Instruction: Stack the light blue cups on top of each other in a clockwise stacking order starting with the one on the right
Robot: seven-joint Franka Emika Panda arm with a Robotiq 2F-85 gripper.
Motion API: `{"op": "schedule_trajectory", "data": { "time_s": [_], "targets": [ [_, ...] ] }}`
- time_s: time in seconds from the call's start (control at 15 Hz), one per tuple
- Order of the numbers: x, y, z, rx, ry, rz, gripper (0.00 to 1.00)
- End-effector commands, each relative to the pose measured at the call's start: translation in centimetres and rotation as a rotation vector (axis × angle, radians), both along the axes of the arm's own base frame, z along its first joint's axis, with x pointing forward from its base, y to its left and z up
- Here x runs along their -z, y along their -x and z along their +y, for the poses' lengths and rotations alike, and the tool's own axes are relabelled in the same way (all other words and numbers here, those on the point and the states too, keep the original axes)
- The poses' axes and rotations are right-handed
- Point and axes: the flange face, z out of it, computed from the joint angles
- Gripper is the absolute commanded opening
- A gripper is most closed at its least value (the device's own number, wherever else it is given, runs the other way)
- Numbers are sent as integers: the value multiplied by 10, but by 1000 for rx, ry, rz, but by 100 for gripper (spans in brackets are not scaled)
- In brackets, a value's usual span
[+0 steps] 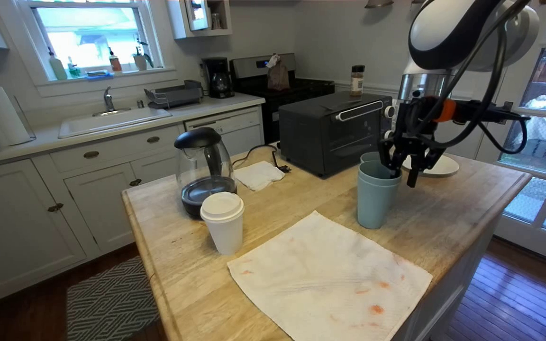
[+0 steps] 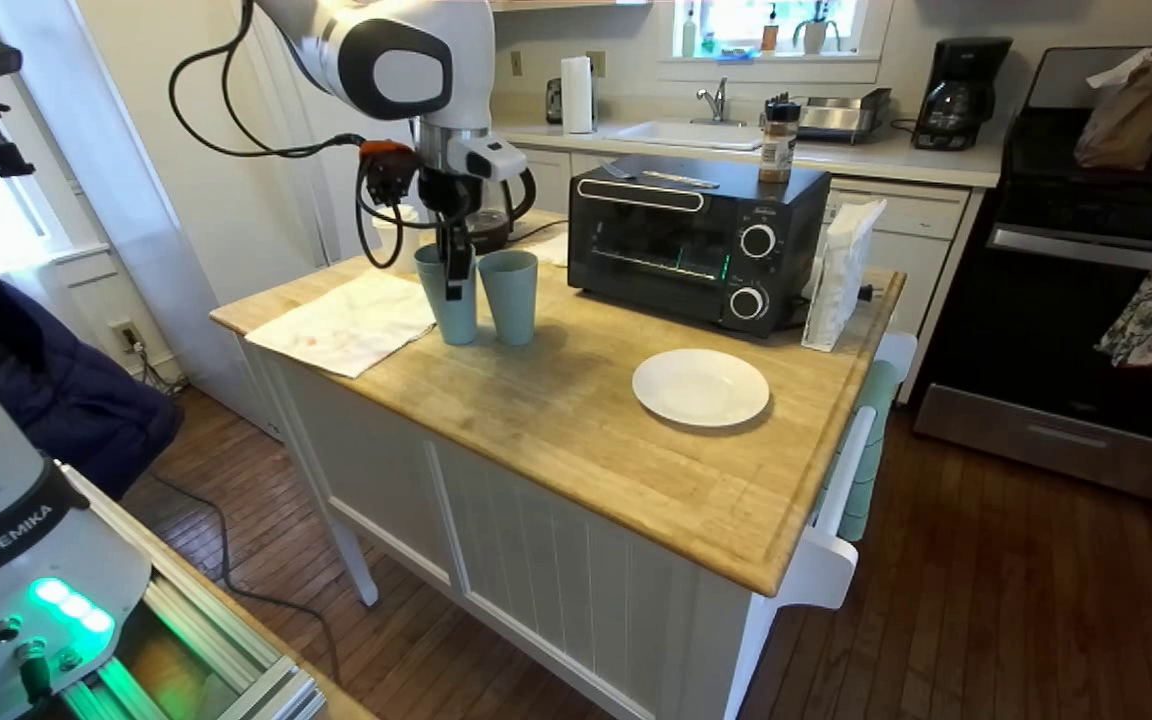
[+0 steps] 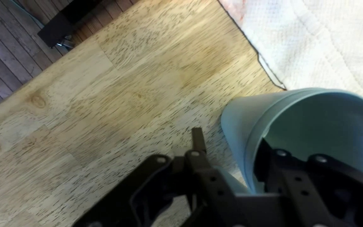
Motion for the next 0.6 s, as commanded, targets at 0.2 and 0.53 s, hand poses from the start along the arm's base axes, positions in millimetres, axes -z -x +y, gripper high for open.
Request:
{"op": "schedule_trajectory", "data": {
  "time_s": [0.2,0.53],
  "targets": [
    [4,-1,2,-4,-26,-9,0],
    [-10,-1,3,-11,-66,-28,2]
  ]
}}
